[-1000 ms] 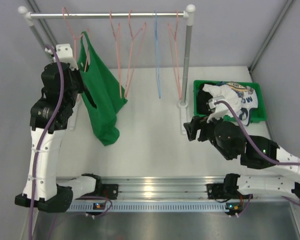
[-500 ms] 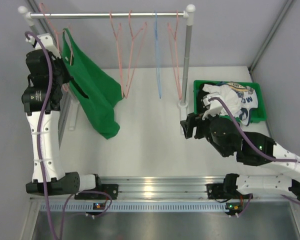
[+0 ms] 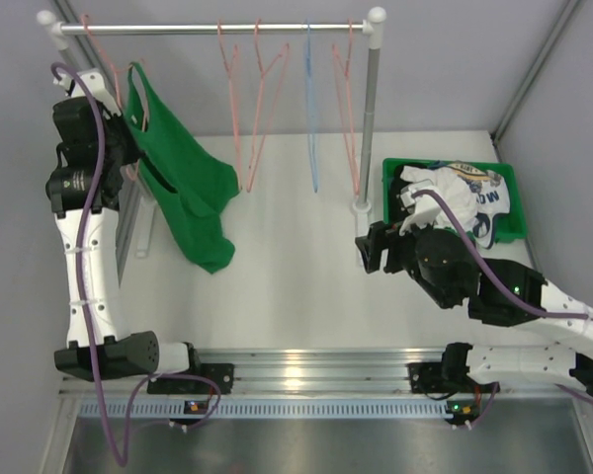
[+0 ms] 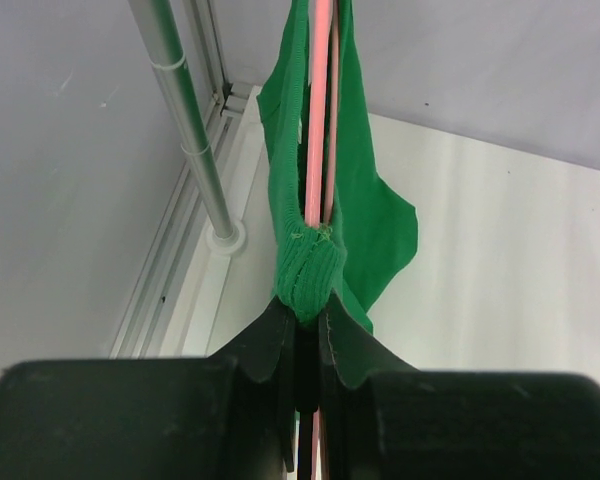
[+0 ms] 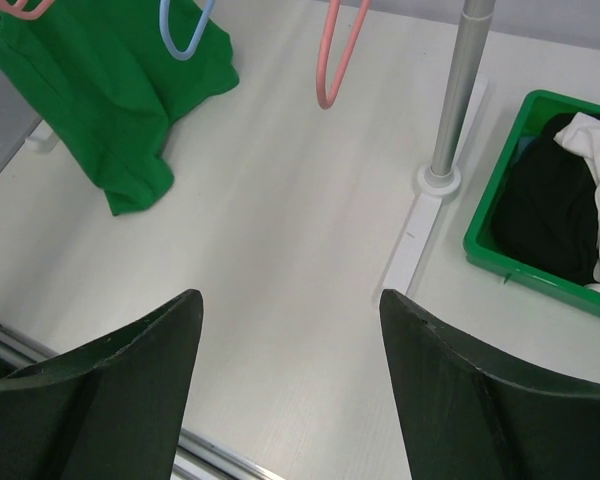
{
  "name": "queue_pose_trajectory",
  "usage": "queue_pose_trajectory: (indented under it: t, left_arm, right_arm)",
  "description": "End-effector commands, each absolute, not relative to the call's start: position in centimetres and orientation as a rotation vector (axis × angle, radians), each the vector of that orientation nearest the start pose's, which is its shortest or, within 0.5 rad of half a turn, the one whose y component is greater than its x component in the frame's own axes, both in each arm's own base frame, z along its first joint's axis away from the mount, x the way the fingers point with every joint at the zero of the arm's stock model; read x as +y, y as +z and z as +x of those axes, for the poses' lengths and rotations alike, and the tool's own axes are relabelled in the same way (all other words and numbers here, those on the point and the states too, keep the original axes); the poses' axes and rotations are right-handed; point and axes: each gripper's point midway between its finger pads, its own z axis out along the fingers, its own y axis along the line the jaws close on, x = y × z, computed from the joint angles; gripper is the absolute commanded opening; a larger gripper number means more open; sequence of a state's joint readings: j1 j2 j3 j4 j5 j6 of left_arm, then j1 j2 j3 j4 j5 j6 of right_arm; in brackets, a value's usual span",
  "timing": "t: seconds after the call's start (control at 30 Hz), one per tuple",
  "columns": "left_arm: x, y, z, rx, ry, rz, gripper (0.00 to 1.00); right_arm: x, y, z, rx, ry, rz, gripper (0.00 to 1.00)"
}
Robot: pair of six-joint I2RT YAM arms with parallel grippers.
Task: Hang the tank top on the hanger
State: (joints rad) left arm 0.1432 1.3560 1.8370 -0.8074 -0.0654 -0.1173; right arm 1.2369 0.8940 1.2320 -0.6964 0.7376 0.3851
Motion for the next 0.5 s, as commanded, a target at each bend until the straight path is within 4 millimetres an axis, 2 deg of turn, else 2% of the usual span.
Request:
queue_pose_trajectory:
  t: [0.0, 0.13, 0.47]
  left_arm:
    - [6.2, 44.8, 36.9, 1.743, 0.072, -0.290, 0.00]
    - [6.6, 43.4, 36.7, 1.774, 0.096, -0.310, 0.00]
    - [7.2, 42.7, 36.1, 1.787, 0.127, -0.356, 0.00]
  right_arm:
    - [21.2, 35.0, 18.1, 1.817, 0.452, -0.320, 0.72]
    - [21.4, 34.8, 18.1, 1.821, 0.450, -0.326, 0.72]
    - [21.8, 34.4, 18.1, 1.822, 0.463, -0.327, 0.72]
